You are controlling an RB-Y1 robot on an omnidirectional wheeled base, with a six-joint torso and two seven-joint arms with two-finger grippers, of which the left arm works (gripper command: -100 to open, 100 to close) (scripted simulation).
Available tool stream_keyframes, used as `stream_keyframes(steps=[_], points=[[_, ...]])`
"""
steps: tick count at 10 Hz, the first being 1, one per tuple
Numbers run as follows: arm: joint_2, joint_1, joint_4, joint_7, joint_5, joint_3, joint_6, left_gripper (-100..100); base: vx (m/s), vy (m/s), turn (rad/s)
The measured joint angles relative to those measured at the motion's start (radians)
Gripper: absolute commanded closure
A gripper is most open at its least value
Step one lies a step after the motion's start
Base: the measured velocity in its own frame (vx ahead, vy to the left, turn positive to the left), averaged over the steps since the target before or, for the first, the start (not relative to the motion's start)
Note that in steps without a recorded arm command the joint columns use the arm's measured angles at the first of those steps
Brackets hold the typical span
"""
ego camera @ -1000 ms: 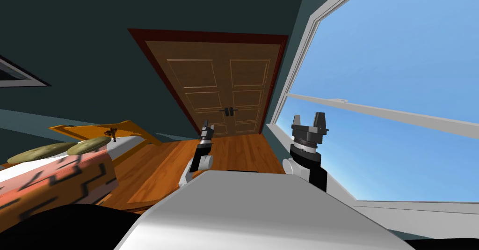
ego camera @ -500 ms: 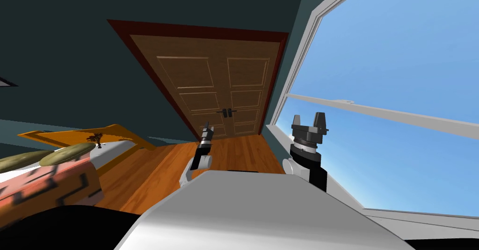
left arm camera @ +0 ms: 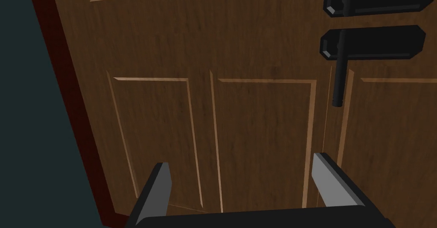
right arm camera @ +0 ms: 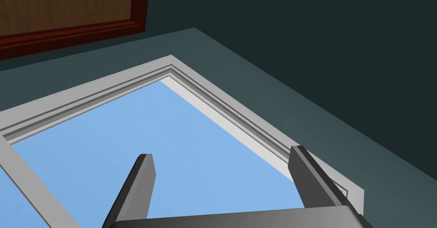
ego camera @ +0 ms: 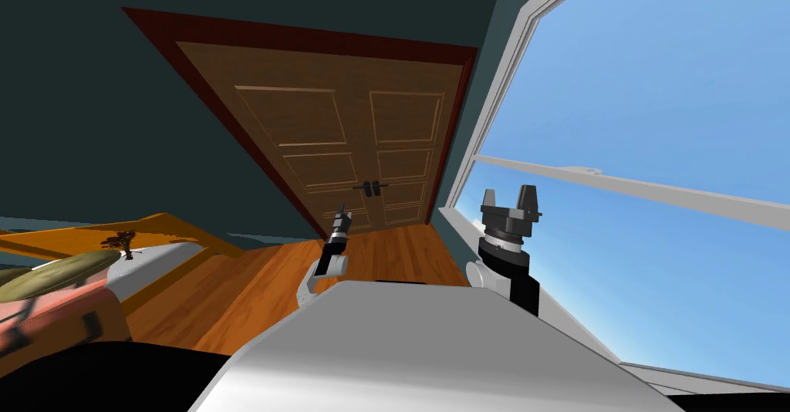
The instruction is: Pull the door open
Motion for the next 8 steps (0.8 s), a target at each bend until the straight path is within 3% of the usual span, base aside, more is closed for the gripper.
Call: stream_keyframes(steps=[8], points=[[0.051,-0.063,0.165,0.025,0.02,0.048,0.012,-100,0.097,0.012,-0.046]])
